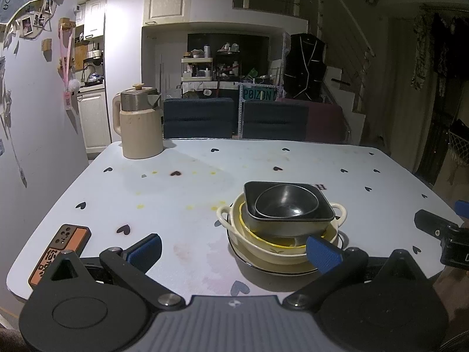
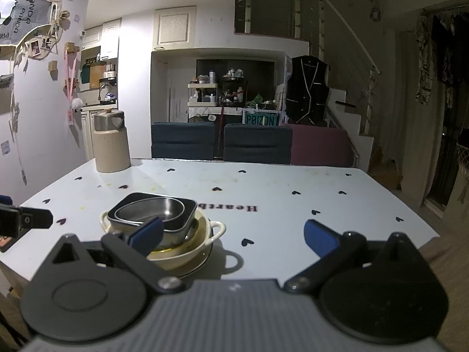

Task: Organize plates and bowls

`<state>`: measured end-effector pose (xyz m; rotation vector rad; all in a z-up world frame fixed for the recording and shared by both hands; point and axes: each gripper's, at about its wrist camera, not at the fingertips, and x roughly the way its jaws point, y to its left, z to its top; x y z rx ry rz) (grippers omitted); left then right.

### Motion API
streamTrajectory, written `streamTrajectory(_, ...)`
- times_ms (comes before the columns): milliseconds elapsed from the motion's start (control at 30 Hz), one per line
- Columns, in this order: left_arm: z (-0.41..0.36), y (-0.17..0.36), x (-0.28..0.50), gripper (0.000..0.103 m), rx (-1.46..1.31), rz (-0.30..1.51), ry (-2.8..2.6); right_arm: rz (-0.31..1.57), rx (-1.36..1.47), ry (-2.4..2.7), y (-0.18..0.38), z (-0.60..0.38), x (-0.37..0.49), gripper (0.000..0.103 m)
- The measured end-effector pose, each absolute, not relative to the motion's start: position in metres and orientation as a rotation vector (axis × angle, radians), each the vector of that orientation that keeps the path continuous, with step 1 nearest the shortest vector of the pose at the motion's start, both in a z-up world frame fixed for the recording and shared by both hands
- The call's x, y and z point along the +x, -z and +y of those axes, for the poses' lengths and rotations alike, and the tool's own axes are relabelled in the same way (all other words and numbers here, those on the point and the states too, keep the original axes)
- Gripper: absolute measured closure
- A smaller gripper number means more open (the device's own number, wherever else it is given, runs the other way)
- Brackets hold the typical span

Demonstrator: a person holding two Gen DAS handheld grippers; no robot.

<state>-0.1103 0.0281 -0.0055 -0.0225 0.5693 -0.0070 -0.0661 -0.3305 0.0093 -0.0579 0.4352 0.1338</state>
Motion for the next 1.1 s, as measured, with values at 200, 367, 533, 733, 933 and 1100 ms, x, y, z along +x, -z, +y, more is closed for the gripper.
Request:
streamTrajectory(200, 0.0282, 0.0055, -0.1103, 0.000, -0.025, 0.570, 0.008, 0.435, -0.058, -0.133, -0.0094, -0.3304, -0.0660, 0.000)
streamTrajectory(367, 0.0281, 0.0047, -0.1102, 0.000, -0.025, 0.569, 0.008, 0.431, -0.062, -0.131, -0.0091, -0.3303, -0.0654, 0.000)
streamTrajectory(533, 0.0282, 0.0047, -0.1101, 0.000, -0.025, 0.569, 0.007, 0.428, -0.064, -0.131, -0.0087, -0.3303, -0.0659, 0.000)
streamTrajectory(733, 0.0281, 0.0048, -0.1102, 0.000, -0.025, 0.569, 0.008, 0.427, -0.065, -0.129, -0.0087, -0.3299, -0.0660, 0.000)
streamTrajectory(933, 0.0280, 0.0049, -0.1103, 0.000, -0.025, 0.569, 0.008, 0.422, -0.068, -0.128, -0.0085, -0.3301, -0.0670, 0.000)
streamTrajectory(1100, 0.0281, 0.0048, -0.1101, 0.000, -0.025, 0.569, 0.007, 0.423, -0.068, -0.128, -0.0086, -0.3302, -0.0668, 0.000)
